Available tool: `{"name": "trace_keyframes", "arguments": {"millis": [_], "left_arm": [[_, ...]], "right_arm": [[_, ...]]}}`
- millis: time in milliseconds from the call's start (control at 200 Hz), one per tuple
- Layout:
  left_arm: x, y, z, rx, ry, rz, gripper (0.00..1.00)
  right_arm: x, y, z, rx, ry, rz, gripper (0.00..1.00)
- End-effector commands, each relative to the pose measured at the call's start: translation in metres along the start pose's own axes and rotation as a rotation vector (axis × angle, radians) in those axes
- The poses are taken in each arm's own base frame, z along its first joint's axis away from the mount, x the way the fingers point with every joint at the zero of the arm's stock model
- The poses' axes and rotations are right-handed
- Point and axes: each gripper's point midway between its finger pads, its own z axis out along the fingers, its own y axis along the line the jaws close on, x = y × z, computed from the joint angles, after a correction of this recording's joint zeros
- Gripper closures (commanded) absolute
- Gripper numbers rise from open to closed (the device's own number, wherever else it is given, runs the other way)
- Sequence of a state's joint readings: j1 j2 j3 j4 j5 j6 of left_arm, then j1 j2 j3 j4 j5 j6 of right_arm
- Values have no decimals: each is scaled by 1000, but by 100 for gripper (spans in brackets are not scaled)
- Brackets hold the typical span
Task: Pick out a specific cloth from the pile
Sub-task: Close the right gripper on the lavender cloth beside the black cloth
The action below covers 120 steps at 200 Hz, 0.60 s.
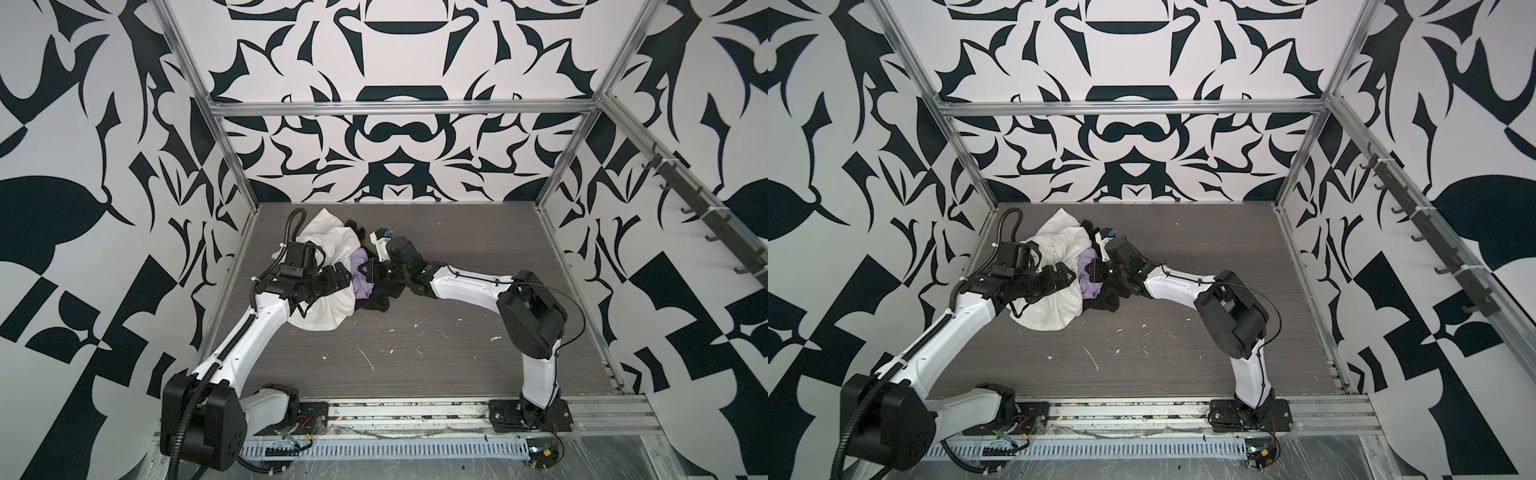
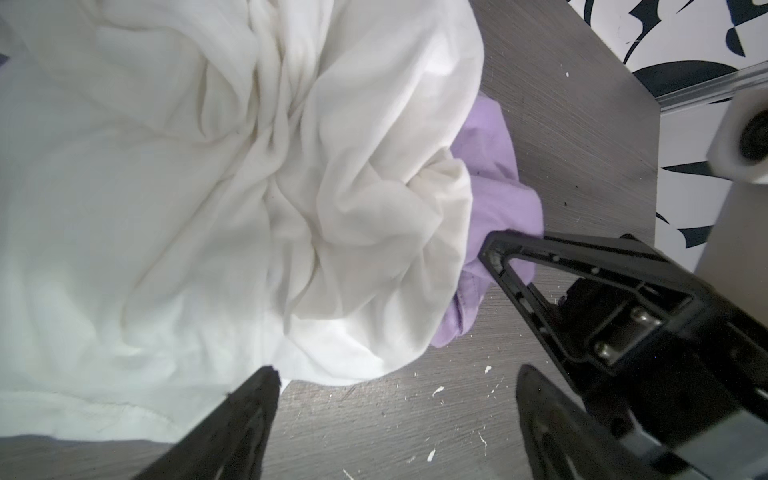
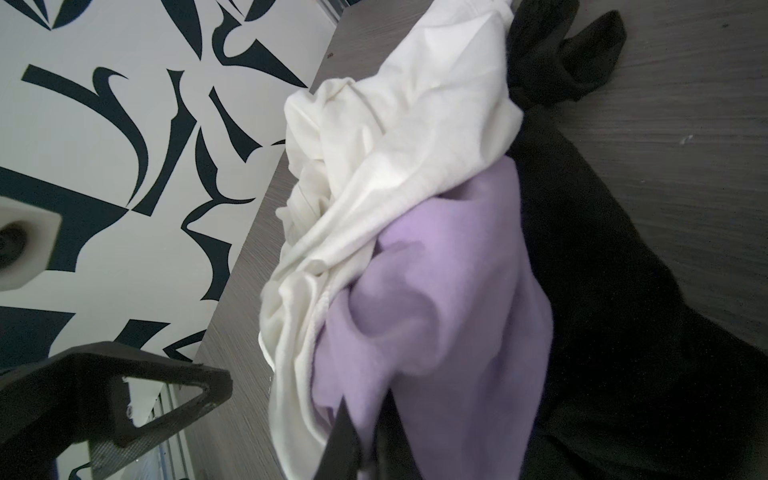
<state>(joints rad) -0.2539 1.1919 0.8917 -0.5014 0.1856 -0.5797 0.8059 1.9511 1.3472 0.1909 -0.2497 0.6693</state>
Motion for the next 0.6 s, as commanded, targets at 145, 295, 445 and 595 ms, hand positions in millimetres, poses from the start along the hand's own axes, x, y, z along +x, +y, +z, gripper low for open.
{"name": "trace_keyframes", "arguments": {"millis": [145,295,445,595], "left_arm": [[-1,0,-6,-15,-2,5,8],[-3,-2,-6,-12,-9,11,8],[-6,-8,-10,2,-7,11,8],[-11,-15,-19,20,-27,13,8]], "right_arm": [[-52,54,-31,-85,-131,-93,100],[-58,64,-33,-98,-142,-107,100],[-61,70,-37,-92,-136,-110,100],[-63,74,-44,-93,-148,-114,100]]}}
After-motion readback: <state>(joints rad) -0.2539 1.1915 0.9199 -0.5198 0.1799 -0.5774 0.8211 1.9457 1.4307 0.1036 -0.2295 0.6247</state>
